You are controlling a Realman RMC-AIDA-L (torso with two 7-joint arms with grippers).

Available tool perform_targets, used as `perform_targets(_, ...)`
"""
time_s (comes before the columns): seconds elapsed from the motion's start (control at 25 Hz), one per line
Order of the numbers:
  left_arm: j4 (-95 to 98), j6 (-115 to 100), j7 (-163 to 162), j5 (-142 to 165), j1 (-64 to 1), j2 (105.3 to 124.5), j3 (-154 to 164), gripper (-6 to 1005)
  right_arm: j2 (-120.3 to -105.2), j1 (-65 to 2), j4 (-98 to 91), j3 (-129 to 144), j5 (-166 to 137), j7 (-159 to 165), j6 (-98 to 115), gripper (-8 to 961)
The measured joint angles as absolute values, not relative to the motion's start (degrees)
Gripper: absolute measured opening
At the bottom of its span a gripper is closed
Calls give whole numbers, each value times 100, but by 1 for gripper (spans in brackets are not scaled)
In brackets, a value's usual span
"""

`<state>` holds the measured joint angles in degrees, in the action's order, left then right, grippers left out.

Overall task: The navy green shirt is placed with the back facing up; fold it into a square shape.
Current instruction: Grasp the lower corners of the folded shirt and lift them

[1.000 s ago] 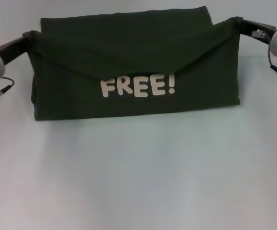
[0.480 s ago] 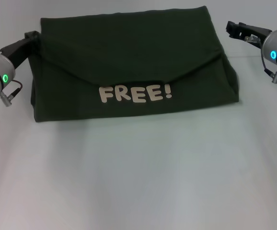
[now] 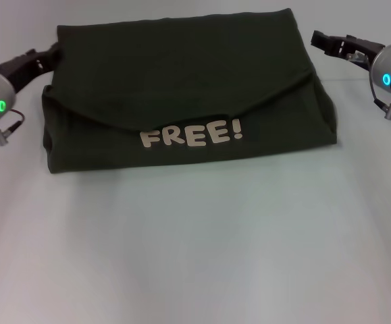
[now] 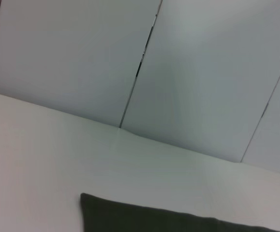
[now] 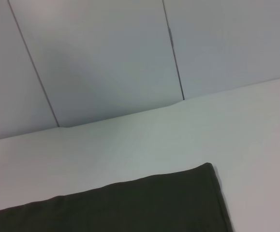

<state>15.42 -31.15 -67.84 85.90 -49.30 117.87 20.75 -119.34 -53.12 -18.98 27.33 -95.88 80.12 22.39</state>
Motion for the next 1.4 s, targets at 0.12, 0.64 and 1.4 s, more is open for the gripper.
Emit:
perform_targets(0.12, 1712, -3213, -7370, 8589, -4782, 11635, 2550, 556, -11897, -5206, -1936, 2713, -9539, 8061, 2373, 718)
perform_targets(0.64, 3680, -6364, -10199, 10613, -3355, 11562, 3033, 864, -11180, -4050, -2207, 3336, -9438, 9320, 5347, 836)
perform_targets(1.4, 3406, -5685, -12211, 13470, -3820, 11482, 3090, 874, -10865, -3671, -2599, 4346, -9889, 10137, 5986, 834)
